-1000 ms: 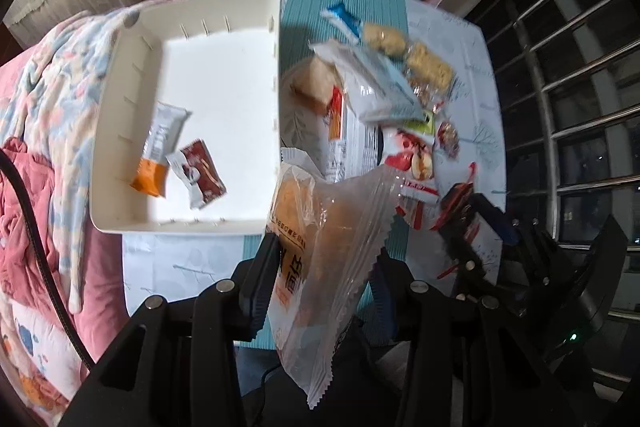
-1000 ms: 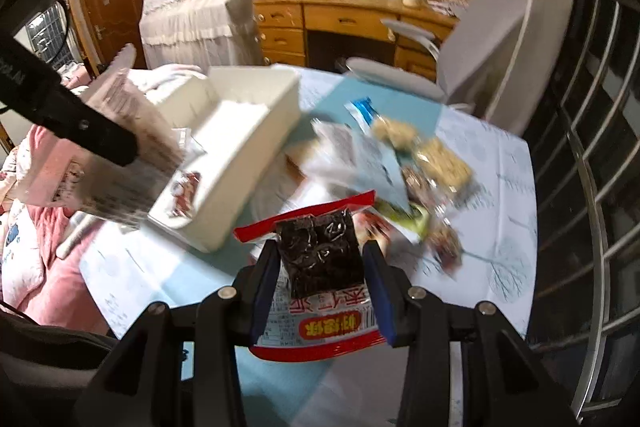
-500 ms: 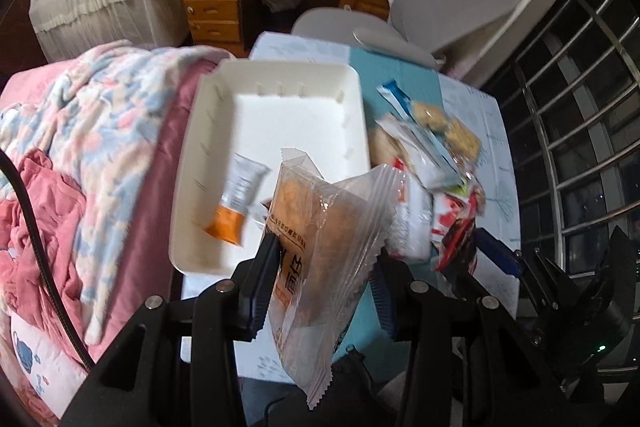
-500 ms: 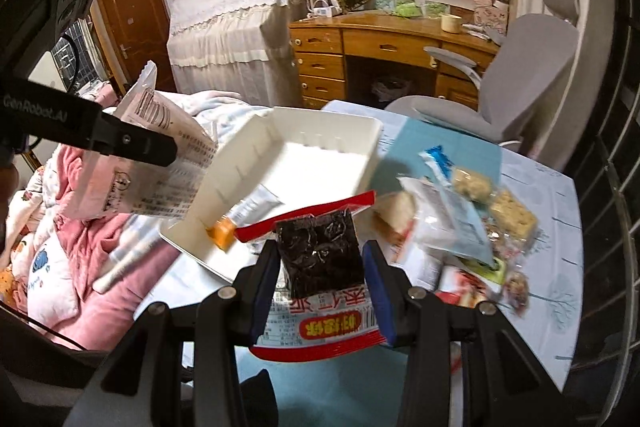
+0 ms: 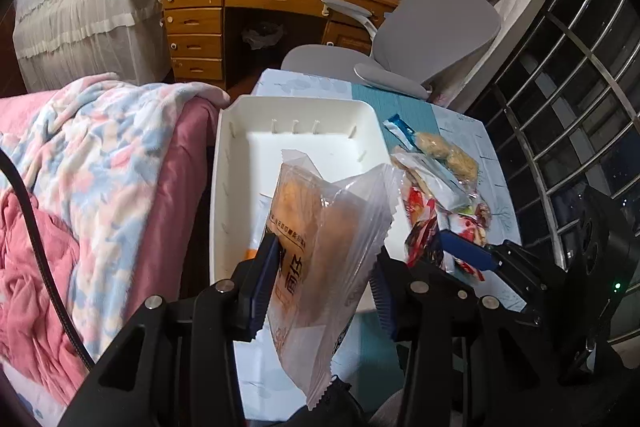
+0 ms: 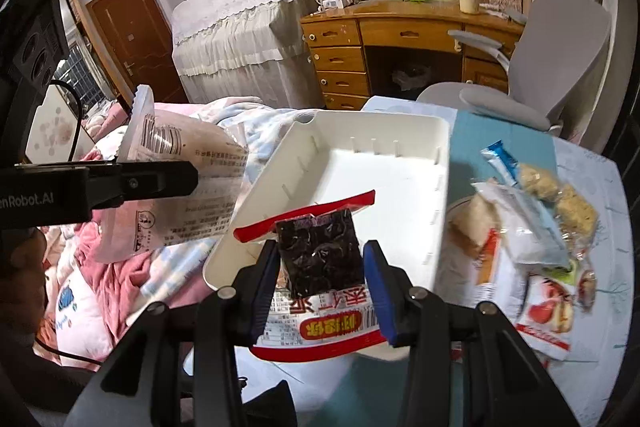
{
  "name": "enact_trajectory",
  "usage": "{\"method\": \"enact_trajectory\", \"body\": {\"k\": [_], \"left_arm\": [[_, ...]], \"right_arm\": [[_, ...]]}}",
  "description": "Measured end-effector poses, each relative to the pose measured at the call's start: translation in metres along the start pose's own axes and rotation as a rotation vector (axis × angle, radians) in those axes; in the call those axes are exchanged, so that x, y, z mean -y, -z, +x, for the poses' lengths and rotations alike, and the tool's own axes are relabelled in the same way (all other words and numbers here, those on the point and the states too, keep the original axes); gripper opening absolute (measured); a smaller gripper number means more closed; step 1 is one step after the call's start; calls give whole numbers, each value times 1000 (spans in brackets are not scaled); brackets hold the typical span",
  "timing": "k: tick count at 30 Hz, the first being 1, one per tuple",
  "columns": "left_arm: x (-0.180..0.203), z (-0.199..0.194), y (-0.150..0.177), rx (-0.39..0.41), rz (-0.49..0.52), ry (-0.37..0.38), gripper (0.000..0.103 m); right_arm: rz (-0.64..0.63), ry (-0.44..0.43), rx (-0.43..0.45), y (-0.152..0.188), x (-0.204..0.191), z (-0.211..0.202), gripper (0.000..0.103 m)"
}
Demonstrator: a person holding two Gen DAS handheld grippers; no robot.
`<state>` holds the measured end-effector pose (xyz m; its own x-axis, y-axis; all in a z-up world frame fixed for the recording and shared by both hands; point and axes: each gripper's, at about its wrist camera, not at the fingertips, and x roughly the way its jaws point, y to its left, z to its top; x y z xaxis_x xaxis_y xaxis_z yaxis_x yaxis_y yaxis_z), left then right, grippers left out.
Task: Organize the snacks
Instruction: 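Lower the bread bag and cookie pack into the white tray and release both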
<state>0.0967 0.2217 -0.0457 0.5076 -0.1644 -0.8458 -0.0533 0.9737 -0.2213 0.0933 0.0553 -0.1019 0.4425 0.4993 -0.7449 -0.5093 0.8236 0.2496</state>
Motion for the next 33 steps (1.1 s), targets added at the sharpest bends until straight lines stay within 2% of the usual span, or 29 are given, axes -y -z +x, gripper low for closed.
{"method": "enact_trajectory", "body": {"k": [5,8,10,11,15,27,30,33], "left_arm": [[-21,11,-9,8,34,-18,43],[-30,17,-12,2,36,-12,45],[-34,19,-14,8,50,-8,57],[-35,20,-15,12,55,-5,66],[-36,21,-19,34,80,3,74],[-18,22,-23,38,117,33,75],[-10,22,-22,34,120,10,75],[-1,22,-18,30,119,20,75]], "right_arm": [[54,8,-2,-4,-10,16,44],[94,22,-32,-4,-11,28,55],[118,34,-45,-3,-11,34,60],[130,39,-48,-2,-11,37,61],[155,58,-61,-2,-9,41,63],[196,113,-59,-1,4,25,63],[201,124,-57,2,8,18,63],[210,132,-53,7,15,7,63]]}}
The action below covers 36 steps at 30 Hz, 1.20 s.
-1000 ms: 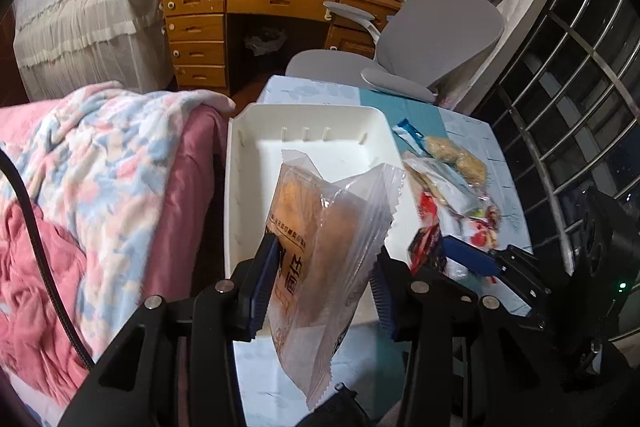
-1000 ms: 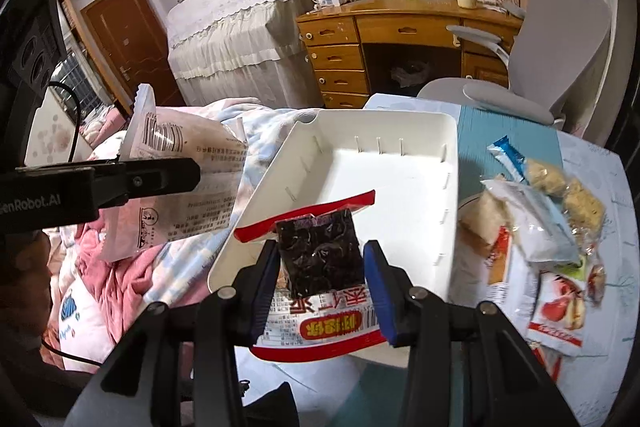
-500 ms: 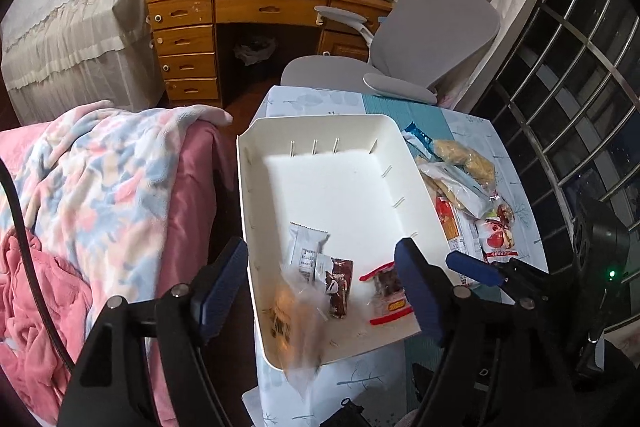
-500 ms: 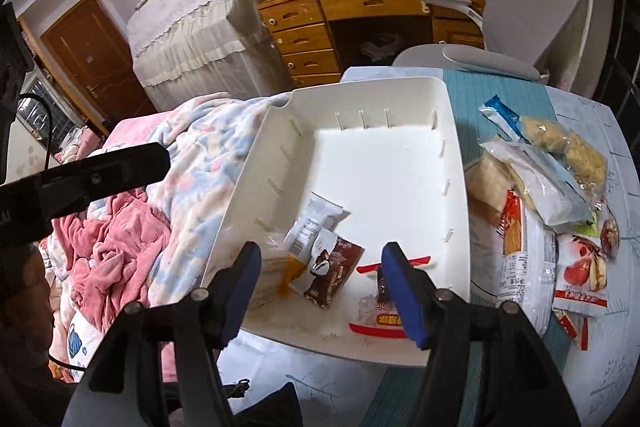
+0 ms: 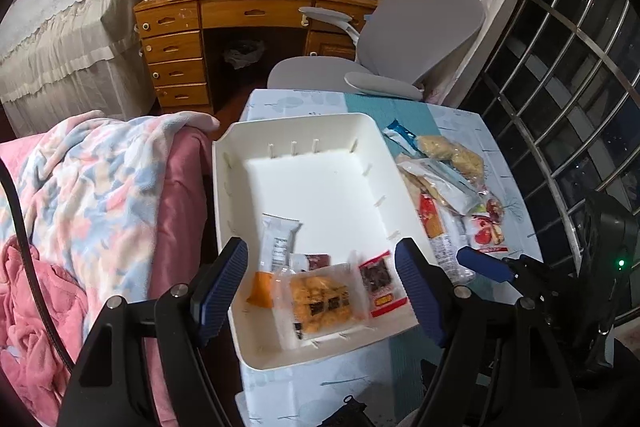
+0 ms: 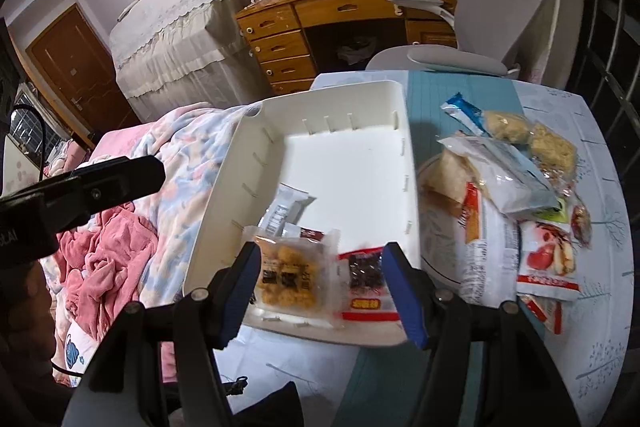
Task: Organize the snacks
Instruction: 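Lower the bread bag and cookie pack into the white tray and release both, then move both tools back toward the remaining snacks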
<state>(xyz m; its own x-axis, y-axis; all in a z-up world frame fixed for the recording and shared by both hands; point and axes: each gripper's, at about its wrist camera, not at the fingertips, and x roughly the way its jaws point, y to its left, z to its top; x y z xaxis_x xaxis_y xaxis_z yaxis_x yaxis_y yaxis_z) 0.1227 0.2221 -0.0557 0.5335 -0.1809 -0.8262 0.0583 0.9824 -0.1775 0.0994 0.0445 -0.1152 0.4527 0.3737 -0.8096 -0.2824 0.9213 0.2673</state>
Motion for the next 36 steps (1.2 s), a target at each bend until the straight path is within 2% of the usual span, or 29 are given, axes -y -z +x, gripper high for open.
{"method": "enact_trajectory", "body": {"k": [8,18,27,29,31,36], "left_arm": [[41,5,9,-28,13,11,76],[113,22,15,-67,40,27,79],[171,45,21,-115,43,19,81],[183,52,24,-131,34,21,81],[191,59,27,-146,25,22,81],[214,80,36,-191,-5,19,82]], "right_arm": [[20,26,-12,15,34,-21,63],[63,46,-13,30,97,-49,63],[95,28,-35,38,152,-65,64],[96,23,-46,40,162,-67,65],[97,19,-59,44,174,-69,71],[97,3,-99,51,202,-68,72]]}}
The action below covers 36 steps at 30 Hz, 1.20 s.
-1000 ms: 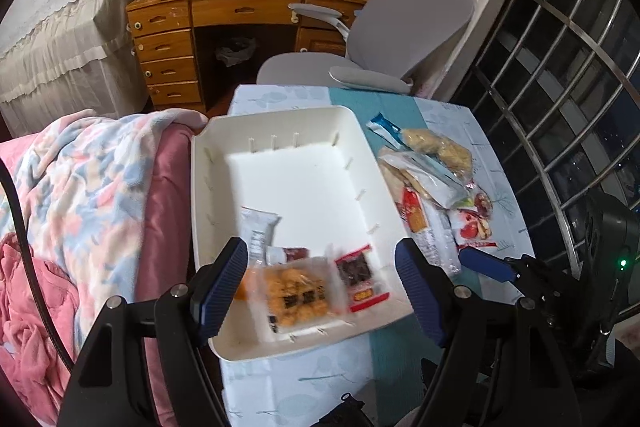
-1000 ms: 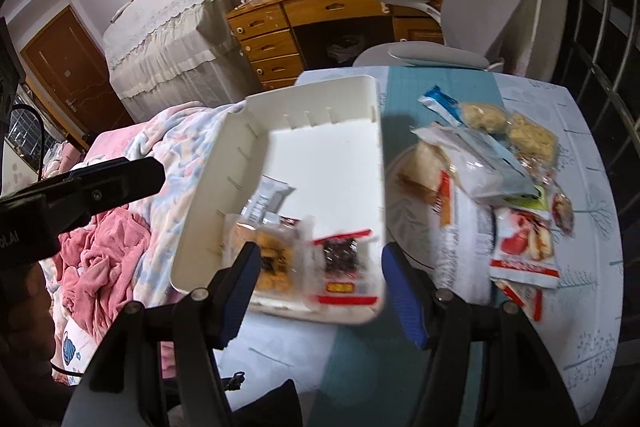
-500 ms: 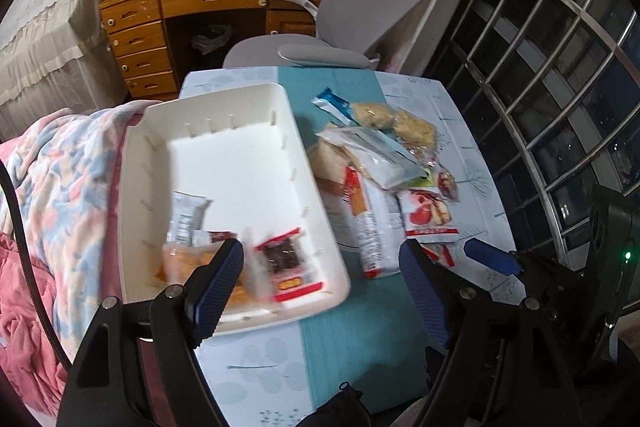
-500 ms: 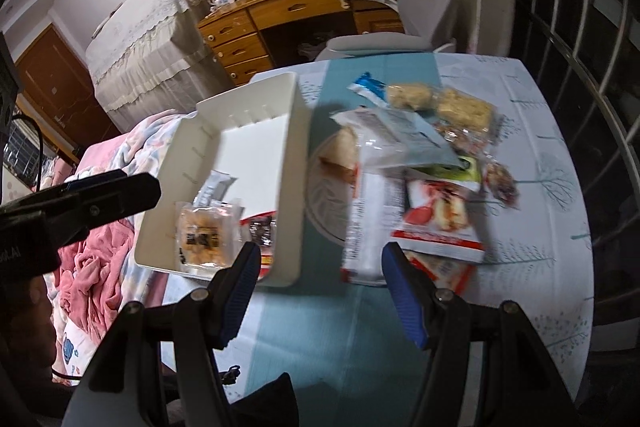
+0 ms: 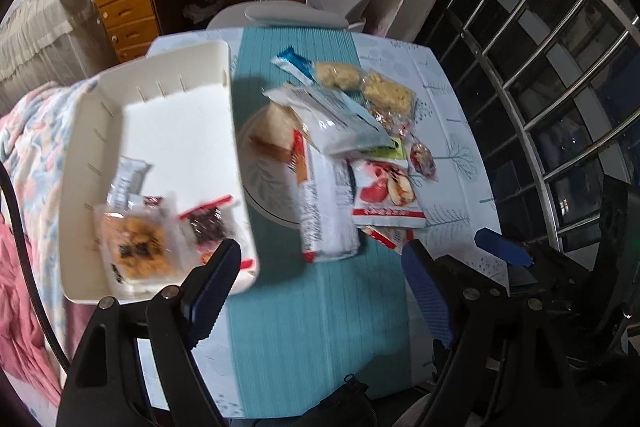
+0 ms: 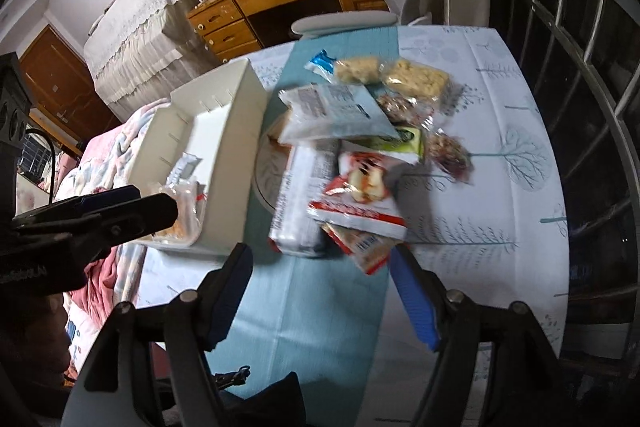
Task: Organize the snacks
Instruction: 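Move both tools back toward the remaining snacks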
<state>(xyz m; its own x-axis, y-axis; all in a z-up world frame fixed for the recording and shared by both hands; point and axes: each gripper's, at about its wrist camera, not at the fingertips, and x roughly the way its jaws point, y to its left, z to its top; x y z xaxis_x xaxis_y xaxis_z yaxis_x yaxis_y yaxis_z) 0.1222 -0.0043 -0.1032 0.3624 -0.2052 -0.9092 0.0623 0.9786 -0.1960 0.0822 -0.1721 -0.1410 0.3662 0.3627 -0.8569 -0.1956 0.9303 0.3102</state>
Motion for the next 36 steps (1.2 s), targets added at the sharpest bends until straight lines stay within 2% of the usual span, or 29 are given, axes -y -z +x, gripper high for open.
{"method": "enact_trajectory", "body": {"k": [6,14,19,24,31,36], "left_arm": [[18,26,-3,-55,-31,-17,83],[28,56,-32,-152,-78,-34,86],[35,77,-51,-217,-103,-34,87],[43,105,-63,-275,-102,-46,87],[55,148,-75,-322,-107,-57,87],[62,173,-75,-371,-116,-72,87]], "right_arm": [[-23,-6,-44,4,21,9,72],[-93,13,-40,12,31,26,72],[-150,39,0,21,27,35,71],[-280,66,66,33,22,48,71],[-364,77,125,41,28,68,71],[-430,76,111,46,28,85,70]]}}
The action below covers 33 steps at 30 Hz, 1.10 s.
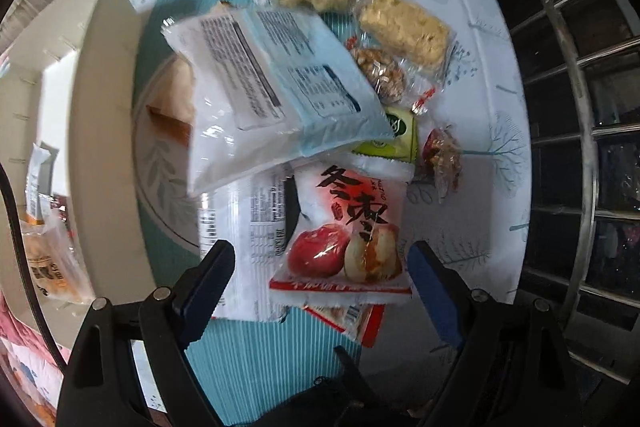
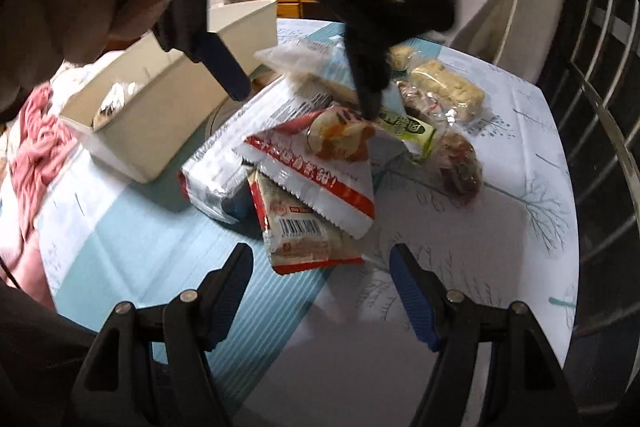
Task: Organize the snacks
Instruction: 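Move both tools back toward the remaining snacks, then grasp the red-white jujube bag with the left tool while the right tool grasps a snack pack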
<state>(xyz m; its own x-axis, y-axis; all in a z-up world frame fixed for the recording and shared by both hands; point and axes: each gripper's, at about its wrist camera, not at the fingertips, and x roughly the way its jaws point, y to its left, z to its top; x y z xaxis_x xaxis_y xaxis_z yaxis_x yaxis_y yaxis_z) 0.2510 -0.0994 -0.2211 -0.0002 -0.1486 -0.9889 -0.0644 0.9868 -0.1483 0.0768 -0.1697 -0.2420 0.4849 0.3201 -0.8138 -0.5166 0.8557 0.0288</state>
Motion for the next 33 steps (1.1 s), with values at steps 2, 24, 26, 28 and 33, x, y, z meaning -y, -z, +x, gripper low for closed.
{"method": "enact_trajectory", "body": {"k": [2,24,26,28,33], "left_arm": [[1,10,-2,-28,-12,4,87],[21,41,-15,-72,-29,-107,66],[21,39,-16,-73,-32,-96,62],[20,35,-20,-73,-35,-92,60],[18,21,-17,-71,-33,-76,56]], "right_arm": [[-7,-15,7,1,0,3,69],[-1,-80,-41,-6,16,28,21],[-3,-85,-53,-7,16,27,19],[-3,-94,-64,-6,16,26,16],[4,-127,-105,-5,13,17,8]]}}
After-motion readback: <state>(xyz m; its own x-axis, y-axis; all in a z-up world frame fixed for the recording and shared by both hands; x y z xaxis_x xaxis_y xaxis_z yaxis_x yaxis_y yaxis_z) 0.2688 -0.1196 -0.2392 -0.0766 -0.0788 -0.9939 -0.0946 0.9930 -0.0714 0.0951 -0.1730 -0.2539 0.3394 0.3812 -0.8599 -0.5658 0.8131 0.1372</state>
